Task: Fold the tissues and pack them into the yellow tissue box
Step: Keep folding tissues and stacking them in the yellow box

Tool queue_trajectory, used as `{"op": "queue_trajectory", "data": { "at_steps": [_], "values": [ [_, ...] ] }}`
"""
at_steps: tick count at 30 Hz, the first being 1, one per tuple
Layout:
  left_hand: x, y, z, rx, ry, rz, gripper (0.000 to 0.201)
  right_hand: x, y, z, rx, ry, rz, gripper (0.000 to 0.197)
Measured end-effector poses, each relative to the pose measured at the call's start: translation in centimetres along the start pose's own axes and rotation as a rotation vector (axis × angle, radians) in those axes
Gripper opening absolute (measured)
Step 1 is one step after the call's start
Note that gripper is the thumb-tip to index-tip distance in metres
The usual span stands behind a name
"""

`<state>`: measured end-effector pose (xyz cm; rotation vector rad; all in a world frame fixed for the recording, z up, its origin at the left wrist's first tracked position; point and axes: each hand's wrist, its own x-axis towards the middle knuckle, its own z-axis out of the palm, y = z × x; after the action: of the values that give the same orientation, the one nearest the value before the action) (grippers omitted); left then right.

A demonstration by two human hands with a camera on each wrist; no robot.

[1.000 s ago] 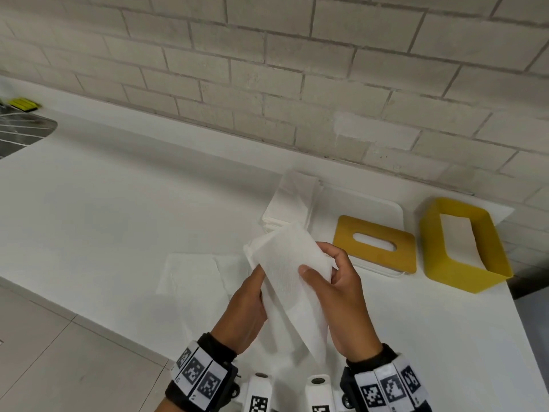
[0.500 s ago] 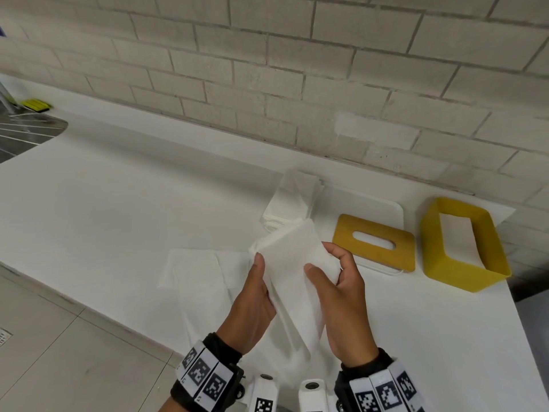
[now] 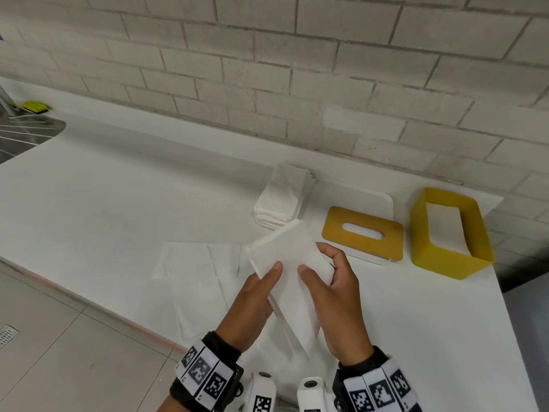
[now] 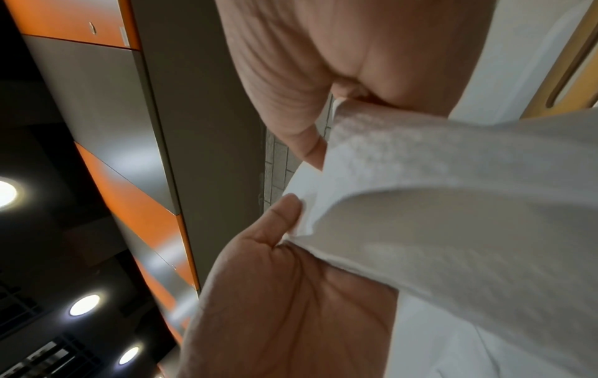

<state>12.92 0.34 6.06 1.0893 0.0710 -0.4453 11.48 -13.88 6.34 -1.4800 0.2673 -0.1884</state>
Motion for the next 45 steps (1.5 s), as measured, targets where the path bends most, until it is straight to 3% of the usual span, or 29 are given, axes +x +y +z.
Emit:
{"op": "queue_trajectory", "data": {
  "at_steps": [6,9,12,16,21,24,30,35,45],
  "values": [
    [0.5,-0.1,2.1,-0.102,0.05,0.001,0.039,0.3,-0.6,-3.7,-0.247,-0.009,-0.029,0.039],
    [1.1,-0.3,3.1,-0.133,0.041,-0.031,0.046,1.2,-1.3,-6.5,-0.341,-0.147,-0.037,0.045],
    [2.0,-1.2,4.0,-0.105,-0.014,-0.062,0.053,1.9,-2.2,-8.8,-0.355,-0.325,-0.009,0.037],
    [3.1,-2.5,5.4,-0.061,-0.089,-0.049,0.056,2.3,-3.0,-12.0,-0.359,-0.38,0.033,0.024],
    [5.2,-3.6,5.8,0.426,-0.077,0.185,0.033,3.2,-3.5,-16.8,-0.752,-0.376,-0.091,0.013],
    [7.1,-4.8,6.4,0.712,-0.107,0.237,0.02,4.2,-3.6,-18.5,-1.079,-0.34,-0.176,0.018],
    [10.0,-7.5,7.6,1.139,-0.132,0.331,0.015,5.6,-1.9,-20.0,-1.37,-0.335,-0.112,0.022],
    [11.5,-9.4,7.0,1.214,-0.203,0.316,0.018,5.7,0.9,-20.2,-1.392,-0.414,-0.003,0.027],
    [11.9,-9.1,6.8,1.146,-0.208,0.374,0.019,5.9,0.3,-19.7,-1.441,-0.376,-0.047,0.023]
  ]
}}
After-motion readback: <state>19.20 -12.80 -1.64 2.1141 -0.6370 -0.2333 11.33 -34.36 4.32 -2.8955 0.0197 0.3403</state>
